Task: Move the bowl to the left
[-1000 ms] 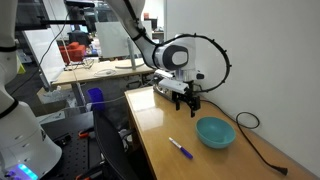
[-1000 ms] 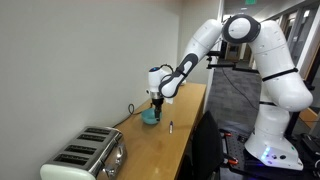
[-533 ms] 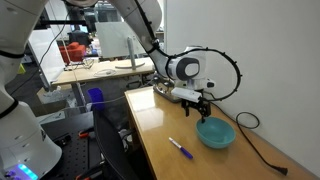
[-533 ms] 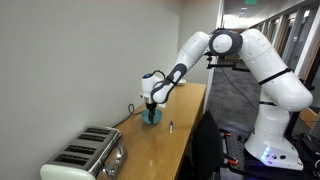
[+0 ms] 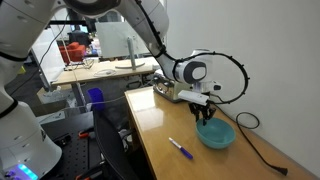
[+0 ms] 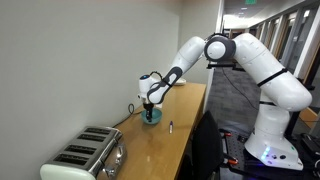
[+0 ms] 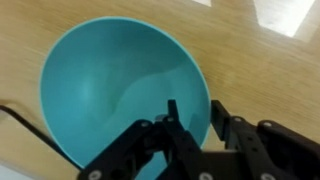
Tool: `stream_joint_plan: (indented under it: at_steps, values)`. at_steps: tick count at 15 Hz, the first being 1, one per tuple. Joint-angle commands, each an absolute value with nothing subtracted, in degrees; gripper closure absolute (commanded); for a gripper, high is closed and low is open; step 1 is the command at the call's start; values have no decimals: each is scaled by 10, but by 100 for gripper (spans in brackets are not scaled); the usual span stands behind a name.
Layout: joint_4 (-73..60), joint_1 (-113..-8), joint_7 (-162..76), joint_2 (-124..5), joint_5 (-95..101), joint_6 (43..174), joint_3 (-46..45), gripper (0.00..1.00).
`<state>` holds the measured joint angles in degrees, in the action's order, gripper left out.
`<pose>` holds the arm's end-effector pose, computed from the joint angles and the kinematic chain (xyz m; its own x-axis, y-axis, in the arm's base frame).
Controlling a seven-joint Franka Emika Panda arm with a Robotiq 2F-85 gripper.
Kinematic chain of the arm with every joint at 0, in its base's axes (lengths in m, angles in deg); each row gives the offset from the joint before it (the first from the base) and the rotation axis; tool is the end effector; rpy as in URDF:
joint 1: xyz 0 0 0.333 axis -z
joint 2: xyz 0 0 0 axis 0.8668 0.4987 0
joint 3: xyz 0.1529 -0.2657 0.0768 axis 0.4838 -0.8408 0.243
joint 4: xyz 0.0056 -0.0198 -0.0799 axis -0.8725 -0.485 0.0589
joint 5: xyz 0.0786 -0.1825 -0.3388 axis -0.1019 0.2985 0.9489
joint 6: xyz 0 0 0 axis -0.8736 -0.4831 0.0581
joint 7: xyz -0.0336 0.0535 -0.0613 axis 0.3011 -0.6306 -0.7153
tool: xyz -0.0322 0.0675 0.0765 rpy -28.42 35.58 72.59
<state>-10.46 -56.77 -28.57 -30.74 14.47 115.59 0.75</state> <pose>0.6702 -0.0672 0.1407 0.9618 0.2690 -0.0514 0.2738 -0.9448 0.1801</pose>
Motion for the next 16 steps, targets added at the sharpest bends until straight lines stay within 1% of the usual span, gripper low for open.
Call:
stream_joint_plan:
  at_steps: [1, 2, 3, 10, 16]
  values:
    - [-79, -559, -268, -297, 129, 1121, 16, 88]
    - [-77, -558, -269, -295, 129, 1118, 15, 97]
    - [-77, -557, -270, -294, 128, 1114, 16, 100]
    - [-122, -573, -305, -333, 126, 1128, 10, 99]
    - [-205, -641, -392, -402, 131, 1134, 19, 99]
